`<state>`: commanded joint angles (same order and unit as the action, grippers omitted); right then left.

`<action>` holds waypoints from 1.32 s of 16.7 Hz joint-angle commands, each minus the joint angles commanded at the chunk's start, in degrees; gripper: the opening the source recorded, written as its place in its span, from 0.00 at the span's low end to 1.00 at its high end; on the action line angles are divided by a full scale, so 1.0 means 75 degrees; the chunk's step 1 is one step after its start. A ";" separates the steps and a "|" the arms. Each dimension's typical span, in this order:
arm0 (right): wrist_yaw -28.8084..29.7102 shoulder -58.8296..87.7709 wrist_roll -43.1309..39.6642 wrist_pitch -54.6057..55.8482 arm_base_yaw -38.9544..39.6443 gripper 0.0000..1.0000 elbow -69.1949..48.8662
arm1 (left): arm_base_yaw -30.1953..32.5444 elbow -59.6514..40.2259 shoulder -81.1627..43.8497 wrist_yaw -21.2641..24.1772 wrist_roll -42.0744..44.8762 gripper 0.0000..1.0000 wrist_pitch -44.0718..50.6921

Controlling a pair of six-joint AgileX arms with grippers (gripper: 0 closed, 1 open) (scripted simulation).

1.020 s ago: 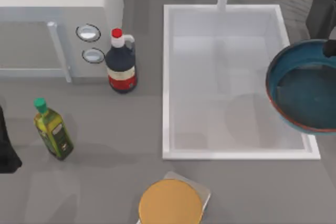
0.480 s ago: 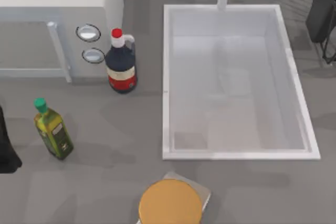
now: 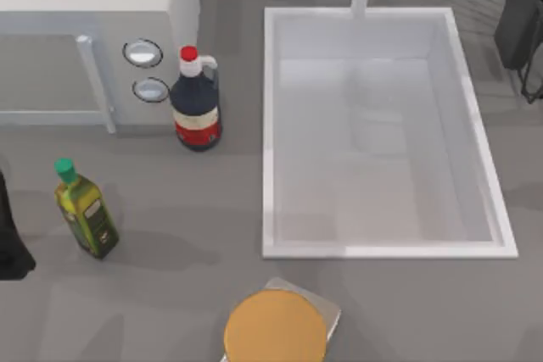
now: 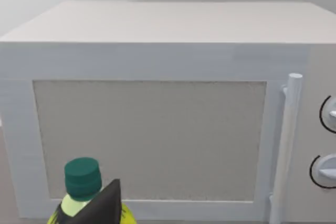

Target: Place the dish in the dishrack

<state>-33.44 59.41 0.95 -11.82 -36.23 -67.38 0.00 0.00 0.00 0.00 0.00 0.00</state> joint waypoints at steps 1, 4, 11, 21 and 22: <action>-0.0113 -0.0160 -0.0005 0.0223 -0.0020 0.00 0.0102 | 0.0000 0.0000 0.0000 0.0000 0.0000 1.00 0.0000; -0.0247 -0.0361 0.0000 0.0451 -0.0006 0.00 0.0226 | 0.0000 0.0000 0.0000 0.0000 0.0000 1.00 0.0000; -0.0035 0.0169 0.0016 0.0952 0.0147 0.00 0.0221 | 0.0000 0.0000 0.0000 0.0000 0.0000 1.00 0.0000; 0.1675 0.4526 -0.0012 0.6298 0.1786 0.00 0.1065 | 0.0000 0.0000 0.0000 0.0000 0.0000 1.00 0.0000; 0.1849 0.4890 -0.0012 0.6763 0.1968 0.00 0.1178 | 0.0000 0.0000 0.0000 0.0000 0.0000 1.00 0.0000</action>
<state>-19.58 96.08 0.86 38.91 -21.47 -58.55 0.00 0.00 0.00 0.00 0.00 0.00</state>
